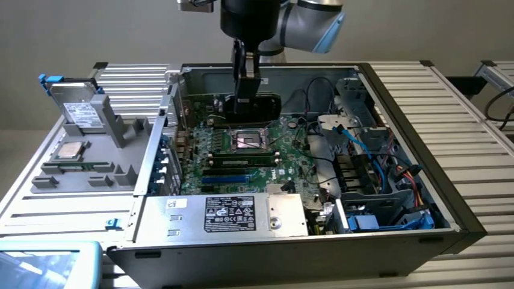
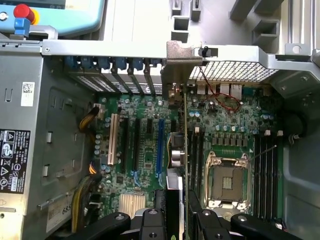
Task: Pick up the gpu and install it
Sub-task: 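Insert the gpu into the slot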
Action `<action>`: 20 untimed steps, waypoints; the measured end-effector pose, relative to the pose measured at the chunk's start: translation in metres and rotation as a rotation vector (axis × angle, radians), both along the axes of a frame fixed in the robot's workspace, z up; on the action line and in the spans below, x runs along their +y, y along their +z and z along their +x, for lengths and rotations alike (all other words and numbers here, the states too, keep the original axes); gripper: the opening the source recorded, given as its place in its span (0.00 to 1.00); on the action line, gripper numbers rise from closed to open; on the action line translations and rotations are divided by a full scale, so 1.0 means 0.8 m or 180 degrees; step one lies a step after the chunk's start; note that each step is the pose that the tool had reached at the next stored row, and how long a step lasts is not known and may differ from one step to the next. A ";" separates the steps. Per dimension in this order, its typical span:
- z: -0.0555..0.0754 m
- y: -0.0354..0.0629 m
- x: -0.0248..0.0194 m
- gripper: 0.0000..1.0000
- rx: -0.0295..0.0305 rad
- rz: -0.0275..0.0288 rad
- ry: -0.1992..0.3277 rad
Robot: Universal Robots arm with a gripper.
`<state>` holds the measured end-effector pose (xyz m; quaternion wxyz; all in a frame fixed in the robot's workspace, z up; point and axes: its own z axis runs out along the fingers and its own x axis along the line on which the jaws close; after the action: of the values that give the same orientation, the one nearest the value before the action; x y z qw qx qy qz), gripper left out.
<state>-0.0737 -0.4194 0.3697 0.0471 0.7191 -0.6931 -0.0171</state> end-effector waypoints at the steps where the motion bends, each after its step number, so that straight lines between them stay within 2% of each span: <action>1: -0.001 -0.001 0.0009 0.28 0.0000 0.0000 -0.0003; 13: -0.008 -0.027 0.0009 0.28 0.0000 0.0004 -0.0078; 20: -0.010 -0.034 -0.0021 0.28 -0.0001 0.0004 -0.0114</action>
<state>-0.0813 -0.4210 0.3422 0.0462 0.7066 -0.7059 -0.0183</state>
